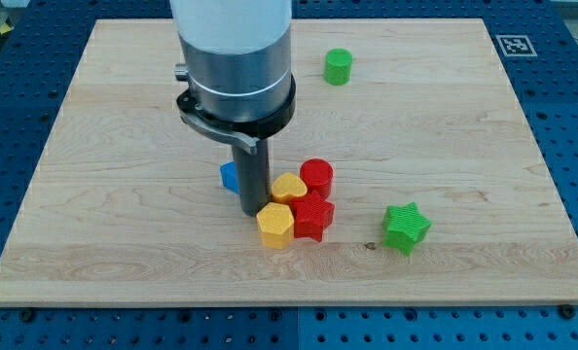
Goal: Place the blue triangle into the blue cube
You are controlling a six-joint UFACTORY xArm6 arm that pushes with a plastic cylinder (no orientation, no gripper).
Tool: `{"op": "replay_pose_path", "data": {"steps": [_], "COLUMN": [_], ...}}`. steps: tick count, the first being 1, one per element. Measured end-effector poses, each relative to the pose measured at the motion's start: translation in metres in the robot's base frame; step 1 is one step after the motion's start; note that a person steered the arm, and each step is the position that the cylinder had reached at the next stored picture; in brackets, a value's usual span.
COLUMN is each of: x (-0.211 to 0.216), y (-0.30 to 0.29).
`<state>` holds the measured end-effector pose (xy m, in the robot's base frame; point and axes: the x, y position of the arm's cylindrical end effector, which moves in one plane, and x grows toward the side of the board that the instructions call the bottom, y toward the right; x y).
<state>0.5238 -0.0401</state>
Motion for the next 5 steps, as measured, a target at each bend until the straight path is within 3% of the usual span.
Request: {"op": "replay_pose_path", "data": {"steps": [4,5], "x": [-0.009,-0.029], "y": [-0.032,-0.033]}}
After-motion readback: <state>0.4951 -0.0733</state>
